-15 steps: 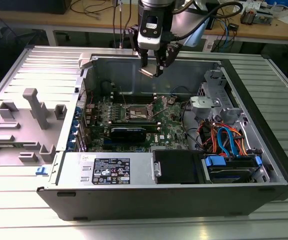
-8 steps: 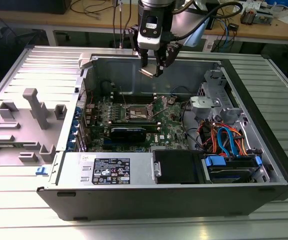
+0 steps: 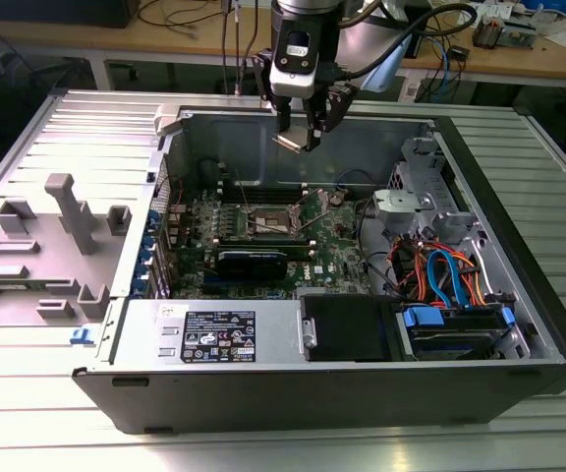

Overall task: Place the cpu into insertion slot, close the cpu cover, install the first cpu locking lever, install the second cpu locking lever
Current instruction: 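Place the cpu into insertion slot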

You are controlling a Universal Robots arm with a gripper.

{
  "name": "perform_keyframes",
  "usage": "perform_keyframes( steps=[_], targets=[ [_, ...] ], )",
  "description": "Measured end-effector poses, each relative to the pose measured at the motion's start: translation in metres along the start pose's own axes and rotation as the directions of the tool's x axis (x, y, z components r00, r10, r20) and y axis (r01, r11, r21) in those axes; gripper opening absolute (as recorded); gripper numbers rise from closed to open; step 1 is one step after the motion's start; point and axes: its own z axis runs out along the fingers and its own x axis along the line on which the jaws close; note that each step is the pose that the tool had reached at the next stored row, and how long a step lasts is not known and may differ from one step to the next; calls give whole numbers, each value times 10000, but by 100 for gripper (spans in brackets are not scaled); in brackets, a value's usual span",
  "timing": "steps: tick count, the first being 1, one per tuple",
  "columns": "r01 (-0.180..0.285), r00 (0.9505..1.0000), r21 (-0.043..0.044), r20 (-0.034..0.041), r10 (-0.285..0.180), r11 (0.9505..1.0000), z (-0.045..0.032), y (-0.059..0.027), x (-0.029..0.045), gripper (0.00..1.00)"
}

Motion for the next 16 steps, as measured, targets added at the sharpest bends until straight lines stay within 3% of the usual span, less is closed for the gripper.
perform_keyframes(
  steps=[4,8,12,16],
  targets=[
    [-35,10000,-1,3,35,10000,0,0,0,54],
    [-387,9992,-9,30,387,9992,2,0,-1,54],
    [-1245,9922,-29,99,1245,9922,11,-1,-1,54],
    [-1369,9905,-32,108,1369,9906,13,-1,-1,54]
  ],
)
